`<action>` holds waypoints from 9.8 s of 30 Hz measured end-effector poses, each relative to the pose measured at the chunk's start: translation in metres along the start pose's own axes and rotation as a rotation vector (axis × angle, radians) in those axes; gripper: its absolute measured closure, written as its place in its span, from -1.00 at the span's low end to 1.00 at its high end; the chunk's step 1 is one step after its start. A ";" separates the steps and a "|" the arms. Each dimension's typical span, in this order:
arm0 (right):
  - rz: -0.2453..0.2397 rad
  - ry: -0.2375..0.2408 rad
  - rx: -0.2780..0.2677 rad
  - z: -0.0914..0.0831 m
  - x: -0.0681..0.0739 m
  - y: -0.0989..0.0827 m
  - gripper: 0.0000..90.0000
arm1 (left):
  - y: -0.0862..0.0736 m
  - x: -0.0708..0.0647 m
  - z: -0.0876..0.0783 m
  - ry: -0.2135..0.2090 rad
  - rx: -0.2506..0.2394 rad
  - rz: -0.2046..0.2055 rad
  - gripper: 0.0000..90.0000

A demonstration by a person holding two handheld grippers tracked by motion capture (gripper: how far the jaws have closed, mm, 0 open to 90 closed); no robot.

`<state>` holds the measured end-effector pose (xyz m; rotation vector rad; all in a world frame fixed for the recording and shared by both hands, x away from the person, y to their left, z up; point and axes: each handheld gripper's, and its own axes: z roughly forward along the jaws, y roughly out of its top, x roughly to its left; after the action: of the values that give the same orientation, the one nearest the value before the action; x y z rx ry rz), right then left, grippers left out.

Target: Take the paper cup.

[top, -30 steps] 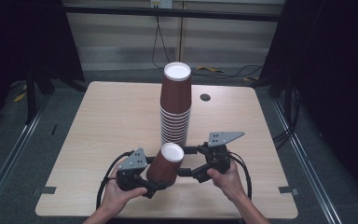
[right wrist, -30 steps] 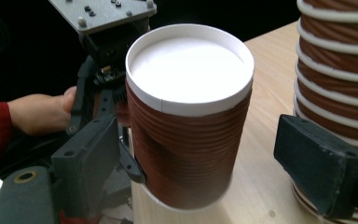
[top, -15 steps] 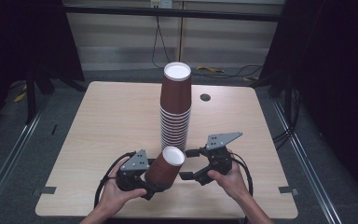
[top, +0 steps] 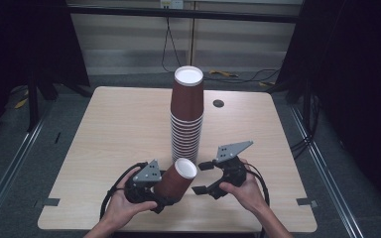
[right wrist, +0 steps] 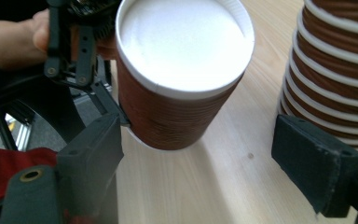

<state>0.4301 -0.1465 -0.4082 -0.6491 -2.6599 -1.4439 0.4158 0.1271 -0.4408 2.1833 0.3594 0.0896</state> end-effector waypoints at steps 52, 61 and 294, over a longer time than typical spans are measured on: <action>-0.050 0.049 0.329 0.016 -0.002 0.007 -0.56 | 0.020 -0.008 0.018 -0.018 0.285 0.109 -0.68; -0.073 0.043 0.361 0.017 -0.001 0.009 -0.57 | 0.025 -0.013 0.024 -0.015 0.335 0.150 -0.68; -0.027 0.180 -0.016 0.004 -0.007 -0.027 -0.50 | -0.007 -0.002 0.004 -0.045 -0.147 0.027 -0.99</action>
<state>0.4267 -0.1588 -0.4337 -0.4625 -2.5315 -1.4568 0.4131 0.1272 -0.4491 2.0417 0.2881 0.0790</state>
